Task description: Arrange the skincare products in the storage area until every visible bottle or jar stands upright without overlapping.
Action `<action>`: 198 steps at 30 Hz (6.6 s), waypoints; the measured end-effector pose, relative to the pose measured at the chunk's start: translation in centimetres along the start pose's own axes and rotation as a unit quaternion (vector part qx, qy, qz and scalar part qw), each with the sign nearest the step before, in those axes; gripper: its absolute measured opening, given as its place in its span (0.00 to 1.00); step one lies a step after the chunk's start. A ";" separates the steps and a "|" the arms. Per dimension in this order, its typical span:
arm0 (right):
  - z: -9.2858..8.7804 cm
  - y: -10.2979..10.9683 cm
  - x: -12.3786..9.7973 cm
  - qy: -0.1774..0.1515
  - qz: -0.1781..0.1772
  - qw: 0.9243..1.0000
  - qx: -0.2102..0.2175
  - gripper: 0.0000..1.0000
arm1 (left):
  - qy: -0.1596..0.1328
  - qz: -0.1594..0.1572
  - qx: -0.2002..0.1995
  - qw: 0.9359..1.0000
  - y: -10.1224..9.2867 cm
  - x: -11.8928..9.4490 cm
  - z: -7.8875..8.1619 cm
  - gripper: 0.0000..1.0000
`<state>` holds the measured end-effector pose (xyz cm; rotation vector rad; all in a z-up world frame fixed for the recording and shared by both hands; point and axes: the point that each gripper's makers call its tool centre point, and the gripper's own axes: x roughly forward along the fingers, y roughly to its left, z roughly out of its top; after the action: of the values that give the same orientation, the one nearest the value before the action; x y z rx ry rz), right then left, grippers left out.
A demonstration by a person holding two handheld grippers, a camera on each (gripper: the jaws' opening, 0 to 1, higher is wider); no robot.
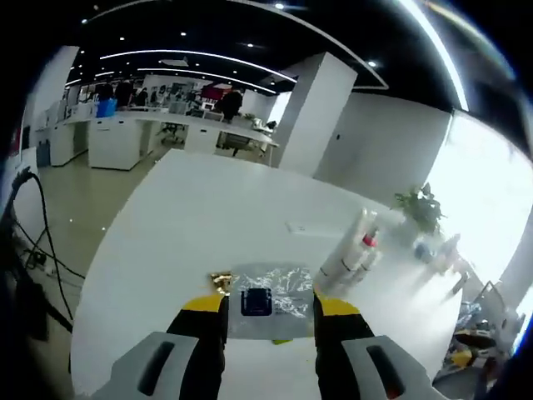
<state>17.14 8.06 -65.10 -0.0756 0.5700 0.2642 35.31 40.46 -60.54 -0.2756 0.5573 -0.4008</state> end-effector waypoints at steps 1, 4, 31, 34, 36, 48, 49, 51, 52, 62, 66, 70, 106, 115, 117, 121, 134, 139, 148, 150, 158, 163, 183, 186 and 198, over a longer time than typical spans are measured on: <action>0.1 0.0 0.0 -0.002 -0.002 1.000 -0.001 0.46 | -0.004 -0.003 0.002 1.000 -0.5 -0.4 -0.1 0.42; 0.4 0.1 -0.2 -0.011 -0.001 1.000 -0.005 0.46 | -0.009 -0.013 0.002 1.000 -1.9 -1.6 -0.5 0.42; 2.4 4.4 -1.4 -0.036 0.090 0.995 -0.029 0.47 | -0.026 -0.070 0.038 0.997 -8.9 -10.4 -3.8 0.42; 3.8 6.6 -1.5 -0.050 0.123 0.991 -0.007 0.47 | -0.024 -0.068 0.042 0.996 -9.0 -10.8 -4.3 0.42; 5.4 8.7 -1.5 -0.064 0.150 0.986 0.018 0.47 | -0.025 -0.069 0.029 0.997 -9.1 -11.1 -4.6 0.42; 12.0 14.5 -2.0 -0.085 0.284 0.934 0.200 0.47 | -0.028 -0.095 0.038 0.994 -11.7 -12.0 -4.7 0.42; 12.2 14.9 -2.2 -0.081 0.295 0.930 0.205 0.47 | -0.028 -0.097 0.039 0.994 -11.8 -12.1 -4.6 0.42; 13.8 16.2 -3.0 -0.092 0.332 0.914 0.213 0.47 | -0.034 -0.104 0.043 0.993 -12.5 -12.3 -4.3 0.42; 14.0 16.3 -3.0 -0.094 0.336 0.912 0.218 0.47 | -0.034 -0.108 0.047 0.992 -12.9 -12.3 -4.3 0.42; 14.3 17.2 -2.8 -0.055 0.368 0.871 0.319 0.44 | -0.023 -0.159 0.103 0.982 -17.7 -12.2 -5.5 0.42; 13.5 17.4 -2.5 -0.031 0.368 0.864 0.343 0.35 | -0.021 -0.178 0.126 0.976 -19.9 -12.5 -6.0 0.42; 13.0 17.8 -2.6 -0.009 0.378 0.856 0.352 0.27 | -0.017 -0.199 0.170 0.965 -21.7 -12.7 -6.8 0.43; 10.7 22.3 -5.7 0.061 0.505 0.827 0.238 0.02 | 0.035 -0.292 -0.120 0.948 -19.5 -16.3 -9.3 0.05; 11.0 23.8 -5.1 0.061 0.509 0.823 0.243 0.06 | 0.013 -0.288 -0.182 0.940 -17.8 -17.4 -9.0 0.01; 11.2 23.9 -5.2 0.060 0.513 0.819 0.248 0.06 | 0.012 -0.293 -0.193 0.936 -17.7 -17.6 -8.9 0.01; 11.4 24.0 -5.3 0.059 0.518 0.815 0.251 0.06 | 0.010 -0.297 -0.189 0.936 -17.8 -17.7 -8.7 0.01; 12.7 23.2 -5.7 0.029 0.528 0.797 0.291 0.02 | 0.003 -0.323 -0.207 0.923 -17.9 -18.2 -8.3 0.01; 12.9 23.2 -6.2 0.036 0.543 0.781 0.307 0.01 | 0.005 -0.348 -0.196 0.917 -18.1 -18.9 -8.2 0.08; 13.3 23.0 -7.3 0.036 0.572 0.764 0.297 0.03 | 0.008 -0.375 -0.234 0.897 -18.5 -19.2 -7.7 0.01; 13.2 22.8 -6.9 0.025 0.558 0.776 0.292 0.10 | 0.005 -0.376 -0.253 0.892 -18.5 -19.1 -7.6 0.01; 12.0 22.7 -7.8 0.036 0.569 0.771 0.285 0.02 | -0.013 -0.368 -0.288 0.884 -18.4 -18.4 -6.7 0.01; 12.4 22.0 -7.3 0.031 0.559 0.765 0.319 0.04 | -0.016 -0.370 -0.294 0.881 -18.7 -18.0 -6.4 0.01; 9.4 15.0 -4.2 -0.011 0.433 0.848 0.307 0.18 | -0.049 -0.302 -0.370 0.877 -13.8 -15.2 -6.6 0.01; 6.9 12.0 -3.5 -0.007 0.364 0.895 0.258 0.24 | -0.068 -0.271 -0.383 0.881 -11.1 -14.3 -6.0 0.01; 0.5 5.9 -3.1 0.035 0.215 0.966 0.136 0.24 | -0.082 -0.190 -0.410 0.888 -3.6 -7.1 -3.7 0.01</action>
<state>13.27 13.14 -62.96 0.3103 0.6852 0.6039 26.69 39.90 -59.02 -1.2412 0.4800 -0.4981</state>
